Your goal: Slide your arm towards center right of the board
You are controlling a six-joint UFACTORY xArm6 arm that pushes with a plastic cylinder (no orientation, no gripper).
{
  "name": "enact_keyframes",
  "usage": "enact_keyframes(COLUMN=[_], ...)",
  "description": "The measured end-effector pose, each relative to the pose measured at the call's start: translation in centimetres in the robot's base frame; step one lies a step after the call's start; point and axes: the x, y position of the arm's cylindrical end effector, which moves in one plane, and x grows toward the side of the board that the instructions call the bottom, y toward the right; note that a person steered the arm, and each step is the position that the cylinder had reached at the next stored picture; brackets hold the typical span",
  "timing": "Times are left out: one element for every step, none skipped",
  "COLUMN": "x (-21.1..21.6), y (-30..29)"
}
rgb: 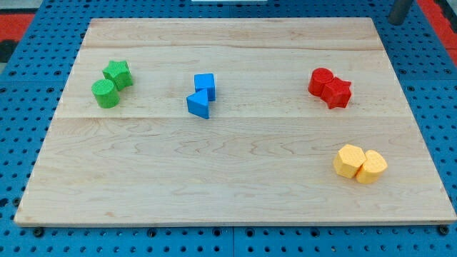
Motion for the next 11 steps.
enact_keyframes(x=[0.0, 0.1, -0.4, -0.1, -0.1, -0.1, -0.1, -0.2, -0.2, 1.7, 6.0], y=[0.0, 0.1, 1.0, 0.9, 0.9, 0.9, 0.9, 0.9, 0.9, -1.2, -5.5])
